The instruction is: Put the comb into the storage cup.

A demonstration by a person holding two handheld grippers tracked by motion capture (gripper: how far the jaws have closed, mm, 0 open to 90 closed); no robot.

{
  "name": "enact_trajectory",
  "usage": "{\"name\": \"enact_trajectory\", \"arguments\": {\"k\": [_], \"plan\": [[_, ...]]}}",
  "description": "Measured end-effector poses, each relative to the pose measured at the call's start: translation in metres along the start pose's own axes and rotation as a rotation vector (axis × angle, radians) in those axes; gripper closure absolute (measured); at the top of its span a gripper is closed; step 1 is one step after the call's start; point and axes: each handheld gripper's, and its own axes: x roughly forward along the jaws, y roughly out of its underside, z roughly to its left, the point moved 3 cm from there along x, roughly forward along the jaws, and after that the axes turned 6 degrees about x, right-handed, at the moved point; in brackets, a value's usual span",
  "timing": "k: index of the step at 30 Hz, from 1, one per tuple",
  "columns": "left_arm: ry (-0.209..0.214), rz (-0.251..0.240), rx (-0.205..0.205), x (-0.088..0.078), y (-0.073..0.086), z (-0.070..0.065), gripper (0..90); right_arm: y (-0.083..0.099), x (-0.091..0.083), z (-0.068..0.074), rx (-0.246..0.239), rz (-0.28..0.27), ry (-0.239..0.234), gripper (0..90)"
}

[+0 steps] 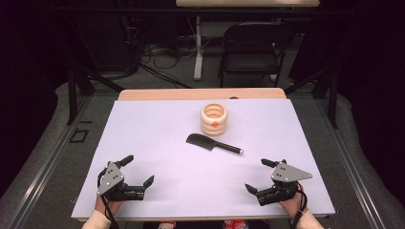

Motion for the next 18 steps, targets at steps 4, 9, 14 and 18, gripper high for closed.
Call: {"name": "enact_trajectory", "arguments": {"k": [4, 9, 14, 18], "plan": [[0.000, 0.002, 0.000, 0.000, 0.000, 0.000, 0.1, -0.001, 0.002, -0.001, 0.000, 0.004, -0.002, 0.0], [-0.001, 0.000, -0.008, -0.001, 0.000, 0.000, 0.1, -0.005, 0.007, -0.002, 0.005, 0.012, -0.003, 0.0], [-0.005, 0.001, -0.004, -0.002, 0.001, 0.000, 0.1, -0.008, 0.012, -0.003, 0.001, 0.023, -0.012, 0.0], [-0.007, -0.003, -0.009, -0.003, 0.001, 0.000, 0.1, -0.010, 0.016, -0.003, -0.001, 0.029, -0.015, 0.0]]}}
